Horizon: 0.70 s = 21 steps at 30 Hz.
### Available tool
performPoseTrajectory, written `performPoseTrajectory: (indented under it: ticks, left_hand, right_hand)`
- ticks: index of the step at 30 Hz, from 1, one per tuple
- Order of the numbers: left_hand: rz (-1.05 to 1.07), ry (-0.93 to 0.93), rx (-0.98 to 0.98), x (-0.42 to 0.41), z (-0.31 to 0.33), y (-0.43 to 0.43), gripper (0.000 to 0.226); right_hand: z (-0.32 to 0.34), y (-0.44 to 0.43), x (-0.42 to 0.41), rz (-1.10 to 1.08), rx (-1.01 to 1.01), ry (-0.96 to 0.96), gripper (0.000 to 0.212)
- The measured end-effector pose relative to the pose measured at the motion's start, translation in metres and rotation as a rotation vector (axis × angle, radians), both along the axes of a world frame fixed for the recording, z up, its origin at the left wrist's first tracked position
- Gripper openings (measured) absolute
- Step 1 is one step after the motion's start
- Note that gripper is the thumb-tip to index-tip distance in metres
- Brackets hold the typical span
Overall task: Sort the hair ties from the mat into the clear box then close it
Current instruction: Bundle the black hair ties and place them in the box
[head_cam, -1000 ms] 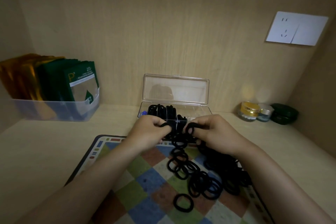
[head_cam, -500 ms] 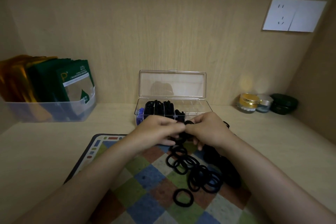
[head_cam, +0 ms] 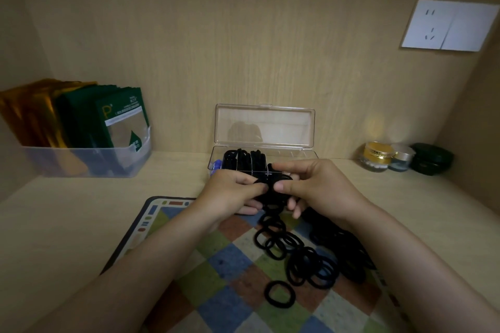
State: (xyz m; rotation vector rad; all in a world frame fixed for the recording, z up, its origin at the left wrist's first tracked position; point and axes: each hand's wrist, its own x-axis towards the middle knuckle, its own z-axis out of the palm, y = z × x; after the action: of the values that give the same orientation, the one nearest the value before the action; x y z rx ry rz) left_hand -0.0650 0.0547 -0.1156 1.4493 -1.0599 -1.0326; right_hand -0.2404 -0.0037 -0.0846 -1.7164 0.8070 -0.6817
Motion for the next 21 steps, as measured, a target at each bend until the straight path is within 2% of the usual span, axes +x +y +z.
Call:
performPoseTrajectory:
  ticks: [3, 5, 8, 10, 14, 17, 21]
  left_hand:
    - [-0.120, 0.030, 0.000, -0.005, 0.004, 0.002, 0.016]
    - [-0.200, 0.048, 0.010, -0.005, 0.005, 0.003, 0.021]
    - [-0.271, 0.169, 0.010, -0.003, 0.008, 0.005, 0.028]
    - [-0.282, 0.107, 0.004, -0.001, 0.009, 0.006, 0.031]
    - [-0.265, -0.019, 0.032, 0.006, 0.008, 0.005, 0.015]
    - [-0.286, -0.050, 0.029, 0.012, 0.010, 0.007, 0.015]
    - [-0.158, -0.106, -0.002, 0.018, 0.009, 0.003, 0.014]
  right_hand:
    - [-0.004, -0.001, 0.003, -0.005, -0.023, 0.014, 0.061]
    - [-0.004, -0.002, 0.003, -0.019, -0.049, 0.054, 0.062]
    - [-0.006, -0.003, 0.003, -0.047, -0.123, 0.134, 0.061]
    - [-0.008, -0.002, 0.004, -0.056, -0.185, 0.188, 0.063]
    - [-0.010, 0.004, 0.008, -0.012, -0.292, 0.268, 0.061]
    - [-0.010, 0.006, 0.008, -0.003, -0.273, 0.201, 0.056]
    - [-0.004, -0.002, 0.001, -0.059, -0.351, 0.146, 0.038]
